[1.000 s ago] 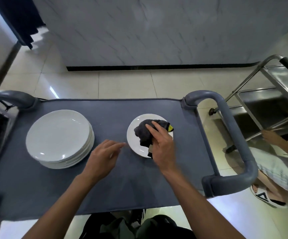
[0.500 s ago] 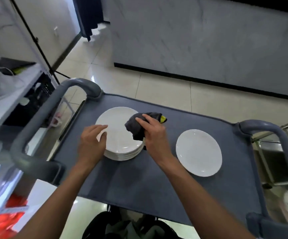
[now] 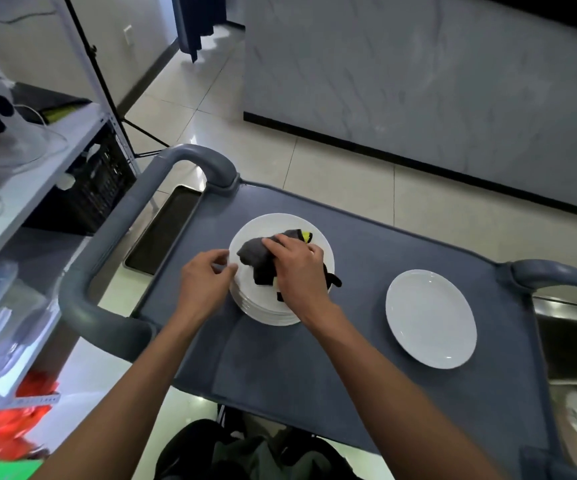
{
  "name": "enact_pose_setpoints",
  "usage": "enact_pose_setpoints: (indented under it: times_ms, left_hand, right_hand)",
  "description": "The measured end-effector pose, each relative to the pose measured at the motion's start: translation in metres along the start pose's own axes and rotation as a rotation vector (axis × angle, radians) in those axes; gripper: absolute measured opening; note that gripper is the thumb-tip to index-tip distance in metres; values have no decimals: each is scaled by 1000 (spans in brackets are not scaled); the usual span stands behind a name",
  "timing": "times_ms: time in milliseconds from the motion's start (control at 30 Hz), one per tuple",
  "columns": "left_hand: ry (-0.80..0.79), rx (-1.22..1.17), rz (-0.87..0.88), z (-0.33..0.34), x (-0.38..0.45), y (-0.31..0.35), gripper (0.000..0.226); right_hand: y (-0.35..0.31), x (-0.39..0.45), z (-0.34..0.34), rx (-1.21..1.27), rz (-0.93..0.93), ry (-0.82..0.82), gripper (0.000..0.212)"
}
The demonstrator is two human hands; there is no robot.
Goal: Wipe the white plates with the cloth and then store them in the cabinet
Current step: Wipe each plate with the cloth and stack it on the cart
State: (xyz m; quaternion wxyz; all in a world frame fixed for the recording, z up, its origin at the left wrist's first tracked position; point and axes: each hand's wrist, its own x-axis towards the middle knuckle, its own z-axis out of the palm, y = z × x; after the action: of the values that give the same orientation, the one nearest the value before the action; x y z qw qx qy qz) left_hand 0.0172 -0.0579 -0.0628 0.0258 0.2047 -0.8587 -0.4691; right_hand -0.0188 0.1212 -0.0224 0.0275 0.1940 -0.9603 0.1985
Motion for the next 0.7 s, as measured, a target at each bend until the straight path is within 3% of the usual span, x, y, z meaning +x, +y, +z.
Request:
enact_pose_setpoints:
  times_ms: [100,333,500,700]
  left_hand:
    - [-14,-23,-27,1,4,-1,27]
    - [-77,-304,-212,-6,10,-1,34]
    - [-79,-273,-194,-8,21,6,20]
    - [-74,-187,-147,-11,29,20,24]
  right_hand:
    - [6,-3,3,-32,-28,-32,32]
    - [15,-5,5,-50,-165,-56,50]
    - [19,0,14,-211,-226,-182,65]
    - [28,-6,21,-272,-260,-231,60]
